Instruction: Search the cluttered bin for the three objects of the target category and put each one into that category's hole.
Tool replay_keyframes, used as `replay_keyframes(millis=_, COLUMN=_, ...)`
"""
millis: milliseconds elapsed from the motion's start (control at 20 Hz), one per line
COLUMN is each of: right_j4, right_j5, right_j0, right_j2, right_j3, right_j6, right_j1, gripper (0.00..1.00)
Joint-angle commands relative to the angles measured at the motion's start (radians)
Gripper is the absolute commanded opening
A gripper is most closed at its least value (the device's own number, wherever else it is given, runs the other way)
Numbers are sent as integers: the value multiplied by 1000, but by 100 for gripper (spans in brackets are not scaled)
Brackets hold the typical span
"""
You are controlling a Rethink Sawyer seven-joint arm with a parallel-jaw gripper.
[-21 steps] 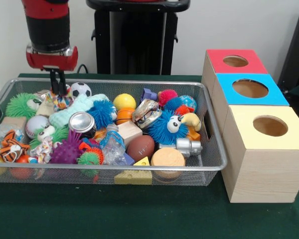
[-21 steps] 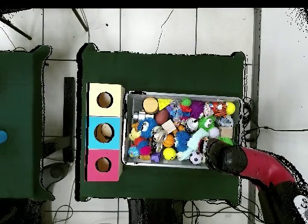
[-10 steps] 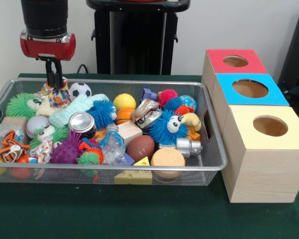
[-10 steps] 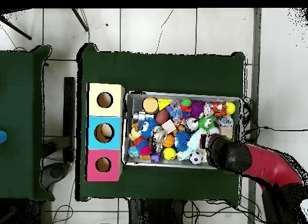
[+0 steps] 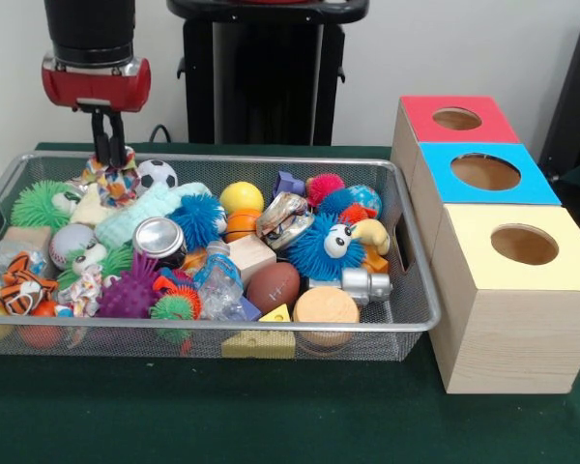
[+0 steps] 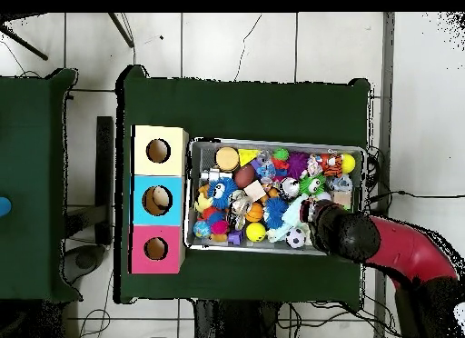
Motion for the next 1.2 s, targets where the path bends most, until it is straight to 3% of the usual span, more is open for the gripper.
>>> replay_keyframes(millis=50, right_j4=71, right_j5=129, right_j0=31, right_j2=61, right_j3=107, right_j6=34, right_j1=-77, gripper=0)
replay_keyframes(millis=300, right_j4=103, right_j5=162, right_j0=37, right_j2=54, right_j3=126, right_j6=28, right_j1=-119, gripper=0)
replay_keyframes(millis=800, right_j4=118, right_j5=146, right_j0=50, right_j2=40, right_j3=137, right_j6=33, right_j1=-121, gripper=0)
replay_keyframes(millis=1200, right_j4=159, right_j5=163, right_j0=131, right_j2=13, right_j3=170, right_j6=107, right_j1=-182, gripper=0)
